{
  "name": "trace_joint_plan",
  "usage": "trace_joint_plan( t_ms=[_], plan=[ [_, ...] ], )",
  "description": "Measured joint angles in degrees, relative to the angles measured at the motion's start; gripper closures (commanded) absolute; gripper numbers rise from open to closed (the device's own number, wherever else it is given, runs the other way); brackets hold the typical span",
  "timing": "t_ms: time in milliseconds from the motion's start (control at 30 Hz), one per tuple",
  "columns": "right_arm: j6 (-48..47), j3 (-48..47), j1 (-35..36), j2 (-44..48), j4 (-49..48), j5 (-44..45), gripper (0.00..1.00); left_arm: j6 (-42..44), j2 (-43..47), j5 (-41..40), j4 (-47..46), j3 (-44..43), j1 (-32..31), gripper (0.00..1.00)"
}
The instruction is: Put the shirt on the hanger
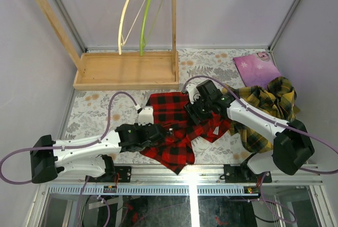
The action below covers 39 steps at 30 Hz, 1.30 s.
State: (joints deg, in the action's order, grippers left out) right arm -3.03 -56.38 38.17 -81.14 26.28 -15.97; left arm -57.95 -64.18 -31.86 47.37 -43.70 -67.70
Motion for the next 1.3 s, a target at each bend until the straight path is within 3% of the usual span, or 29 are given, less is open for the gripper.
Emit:
trace_joint_plan(
  t_ms=[67,467,900,1067,1200,1300],
  plan=[
    [0.2,0.0,0.0,0.9,0.0,0.6,0.37,0.0,-0.5,-0.1,0.5,-0.3,0.0,1.00],
    [-1.7,0.1,0.0,2.3,0.2,-3.9,0.25,-1.0,5.7,-4.3,8.6,-6.5,3.2,1.00],
    [-4.5,-1.7,0.0,-6.3,0.2,-6.4,0.27,-4.0,7.4,-4.4,10.6,-4.3,6.1,1.00],
    [-2.8,-1.7,0.0,-6.3,-0.3,-8.2,0.43,-4.0,8.1,-4.2,10.5,-3.7,6.2,1.00],
    [1.2,-1.0,-0.1,-1.2,-2.6,-10.5,0.79,-4.0,8.8,-4.2,10.5,-3.6,6.3,1.00],
    [5.9,1.1,-0.1,4.8,-6.3,-12.5,0.87,-3.9,9.1,-4.2,10.5,-3.6,6.3,1.00]
  ],
)
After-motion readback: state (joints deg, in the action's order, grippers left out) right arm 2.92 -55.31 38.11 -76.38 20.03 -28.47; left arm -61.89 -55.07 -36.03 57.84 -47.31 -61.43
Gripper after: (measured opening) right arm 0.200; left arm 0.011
